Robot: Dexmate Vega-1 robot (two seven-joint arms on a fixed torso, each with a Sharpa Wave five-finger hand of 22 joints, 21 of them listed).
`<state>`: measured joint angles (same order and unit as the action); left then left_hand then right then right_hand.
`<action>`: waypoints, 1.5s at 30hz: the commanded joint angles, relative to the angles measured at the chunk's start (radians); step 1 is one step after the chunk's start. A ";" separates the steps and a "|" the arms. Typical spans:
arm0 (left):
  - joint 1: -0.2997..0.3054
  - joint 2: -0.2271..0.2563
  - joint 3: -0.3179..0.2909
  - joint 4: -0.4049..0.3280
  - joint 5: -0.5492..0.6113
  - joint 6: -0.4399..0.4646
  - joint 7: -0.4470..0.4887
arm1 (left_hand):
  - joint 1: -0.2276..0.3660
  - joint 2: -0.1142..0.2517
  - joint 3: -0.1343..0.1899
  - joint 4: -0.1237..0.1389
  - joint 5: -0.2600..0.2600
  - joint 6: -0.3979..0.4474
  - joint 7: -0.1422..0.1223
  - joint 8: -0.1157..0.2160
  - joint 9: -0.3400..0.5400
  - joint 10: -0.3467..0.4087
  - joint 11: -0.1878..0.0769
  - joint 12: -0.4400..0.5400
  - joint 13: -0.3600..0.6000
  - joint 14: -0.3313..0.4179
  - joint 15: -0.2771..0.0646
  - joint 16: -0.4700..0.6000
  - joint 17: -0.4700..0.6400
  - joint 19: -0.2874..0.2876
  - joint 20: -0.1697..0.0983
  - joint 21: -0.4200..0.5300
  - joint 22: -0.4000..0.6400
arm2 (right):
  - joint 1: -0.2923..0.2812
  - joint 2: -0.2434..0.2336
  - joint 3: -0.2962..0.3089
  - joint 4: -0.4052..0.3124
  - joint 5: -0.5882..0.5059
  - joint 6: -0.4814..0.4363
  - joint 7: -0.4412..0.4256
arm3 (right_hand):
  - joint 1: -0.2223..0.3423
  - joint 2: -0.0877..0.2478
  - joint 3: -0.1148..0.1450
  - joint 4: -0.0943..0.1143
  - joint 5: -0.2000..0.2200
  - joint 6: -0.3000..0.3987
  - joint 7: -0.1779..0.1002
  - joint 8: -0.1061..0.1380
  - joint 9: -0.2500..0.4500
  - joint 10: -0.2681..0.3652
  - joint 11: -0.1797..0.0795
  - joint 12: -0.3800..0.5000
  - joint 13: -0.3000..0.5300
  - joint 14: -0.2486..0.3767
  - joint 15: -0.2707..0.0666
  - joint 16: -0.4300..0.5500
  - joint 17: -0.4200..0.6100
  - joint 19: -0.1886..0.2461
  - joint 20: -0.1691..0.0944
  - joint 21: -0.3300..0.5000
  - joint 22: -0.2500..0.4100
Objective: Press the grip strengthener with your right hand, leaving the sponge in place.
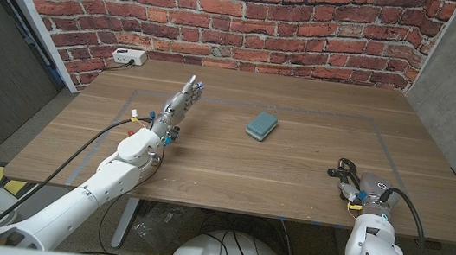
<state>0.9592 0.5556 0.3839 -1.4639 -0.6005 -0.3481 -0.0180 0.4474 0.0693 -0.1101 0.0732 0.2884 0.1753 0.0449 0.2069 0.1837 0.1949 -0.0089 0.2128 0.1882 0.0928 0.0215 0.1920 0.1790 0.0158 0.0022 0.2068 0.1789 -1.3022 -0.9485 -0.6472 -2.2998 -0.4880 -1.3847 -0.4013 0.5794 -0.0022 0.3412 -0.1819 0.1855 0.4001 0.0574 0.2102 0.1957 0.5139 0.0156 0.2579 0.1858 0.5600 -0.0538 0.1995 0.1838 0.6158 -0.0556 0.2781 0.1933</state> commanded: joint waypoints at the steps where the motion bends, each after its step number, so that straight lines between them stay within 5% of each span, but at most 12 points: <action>1: -0.002 -0.004 -0.002 0.015 -0.007 -0.004 -0.010 | 0.010 -0.002 -0.010 0.000 -0.002 0.005 0.003 -0.002 0.003 0.004 -0.005 -0.004 0.003 0.005 0.002 -0.002 0.004 0.002 0.002 -0.001 0.003 | 0.001 0.014 0.022 -0.001 -0.094 -0.011 0.163 | 0.015 0.000 0.009 0.000 0.009 0.002 -0.006 -0.004 0.000 0.004 -0.004 -0.006 0.003 -0.010 0.003 -0.004 0.001 0.001 -0.022 0.003 0.004; 9: -0.010 -0.005 0.003 0.024 -0.008 0.002 -0.017 | 0.010 -0.001 -0.011 0.000 -0.002 0.005 0.003 -0.002 0.003 0.005 -0.006 -0.004 0.003 0.006 0.002 -0.002 0.004 0.001 0.004 -0.002 0.003 | 0.009 0.006 0.039 -0.009 -0.051 -0.011 0.185 | 0.038 0.000 0.020 0.005 0.008 0.020 -0.007 0.002 0.000 0.031 -0.002 -0.001 0.003 0.016 -0.005 0.002 0.001 0.022 -0.024 0.011 0.004; 24: -0.024 -0.007 0.006 0.034 -0.011 0.006 -0.028 | 0.012 0.001 -0.013 0.001 -0.004 0.007 0.000 -0.003 0.004 0.004 -0.013 -0.005 0.004 0.010 0.006 -0.001 0.004 -0.001 0.016 -0.003 0.003 | 0.042 -0.031 0.069 -0.027 0.200 0.004 0.066 | 0.111 0.003 0.060 0.008 0.012 0.081 -0.010 0.010 0.000 0.095 -0.013 0.005 0.001 0.118 -0.026 0.011 -0.001 0.152 -0.055 0.060 0.002; 35: -0.032 -0.016 0.010 0.046 -0.013 0.008 -0.030 | 0.013 0.002 -0.015 0.001 -0.005 0.006 -0.002 -0.004 0.004 0.002 -0.011 -0.006 0.004 0.011 0.008 -0.001 0.004 -0.002 0.021 -0.003 0.003 | 0.076 -0.048 0.052 -0.029 0.302 0.004 -0.030 | 0.226 0.023 0.116 -0.002 0.025 0.108 -0.006 0.009 0.002 0.127 -0.014 0.001 0.000 0.176 -0.053 0.008 -0.001 0.236 -0.102 0.086 -0.005; 45: -0.045 -0.019 0.012 0.063 -0.016 0.011 -0.039 | 0.014 0.003 -0.016 0.002 -0.005 0.008 -0.004 -0.004 0.004 0.001 -0.012 -0.007 0.004 0.012 0.010 -0.001 0.005 -0.002 0.025 -0.003 0.003 | 0.077 -0.041 0.066 -0.034 0.365 0.008 -0.105 | 0.254 0.031 0.131 0.006 0.024 0.136 -0.014 0.014 0.002 0.157 -0.013 0.005 0.000 0.201 -0.063 0.009 0.001 0.251 -0.105 0.091 -0.005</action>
<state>0.9263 0.5411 0.3927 -1.4166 -0.6130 -0.3406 -0.0480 0.4617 0.0625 -0.1211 0.0730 0.2846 0.1752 0.0450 0.2029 0.1836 0.1947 -0.0161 0.2059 0.1882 0.0980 0.0268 0.1920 0.1790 0.0137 0.0184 0.2069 0.1789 -1.2324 -0.9886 -0.5917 -2.3266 -0.2011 -1.3841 -0.4293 0.8075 0.0125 0.4612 -0.1751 0.2034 0.5221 0.0462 0.2185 0.1944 0.6593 0.0031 0.2574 0.1847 0.7510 -0.0797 0.2120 0.1787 0.8411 -0.0842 0.3608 0.1839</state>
